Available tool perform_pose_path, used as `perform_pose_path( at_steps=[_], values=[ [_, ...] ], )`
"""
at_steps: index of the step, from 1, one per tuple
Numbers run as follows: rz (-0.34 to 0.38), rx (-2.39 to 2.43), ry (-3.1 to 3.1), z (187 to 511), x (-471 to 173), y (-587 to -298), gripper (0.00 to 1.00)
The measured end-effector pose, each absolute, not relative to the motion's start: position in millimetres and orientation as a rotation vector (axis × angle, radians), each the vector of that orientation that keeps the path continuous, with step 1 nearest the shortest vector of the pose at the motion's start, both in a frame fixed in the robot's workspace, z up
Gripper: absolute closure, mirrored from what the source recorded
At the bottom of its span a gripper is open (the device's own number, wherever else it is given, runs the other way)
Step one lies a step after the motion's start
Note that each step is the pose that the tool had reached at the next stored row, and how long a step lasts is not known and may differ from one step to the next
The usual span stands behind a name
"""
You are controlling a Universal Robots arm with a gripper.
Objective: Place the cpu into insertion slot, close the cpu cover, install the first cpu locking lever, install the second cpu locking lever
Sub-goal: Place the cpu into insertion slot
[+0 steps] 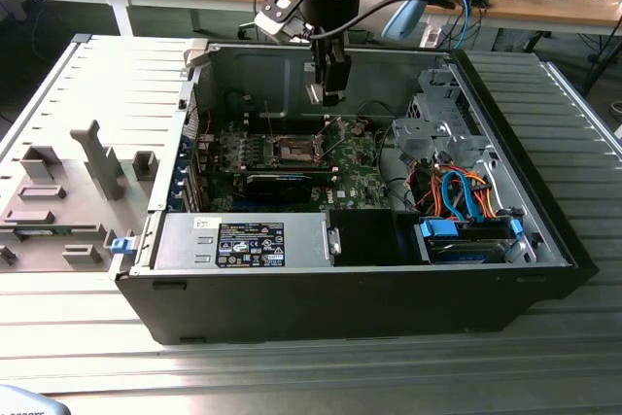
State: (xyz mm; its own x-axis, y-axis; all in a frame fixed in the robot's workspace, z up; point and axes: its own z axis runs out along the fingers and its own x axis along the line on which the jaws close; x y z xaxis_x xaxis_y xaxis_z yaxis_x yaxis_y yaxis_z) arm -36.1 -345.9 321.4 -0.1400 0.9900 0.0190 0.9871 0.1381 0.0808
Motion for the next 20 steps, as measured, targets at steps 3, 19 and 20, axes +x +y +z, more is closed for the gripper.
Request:
perform_pose_path(
  at_steps=[3, 19, 20],
  values=[
    [0.114, 2.034, 2.340, 320.9, -36.1, -345.9, 0.46],
    [0.114, 2.034, 2.340, 316.2, -36.1, -345.9, 0.46],
    [0.114, 2.034, 2.340, 316.1, -36.1, -345.9, 0.46]
  ],
)
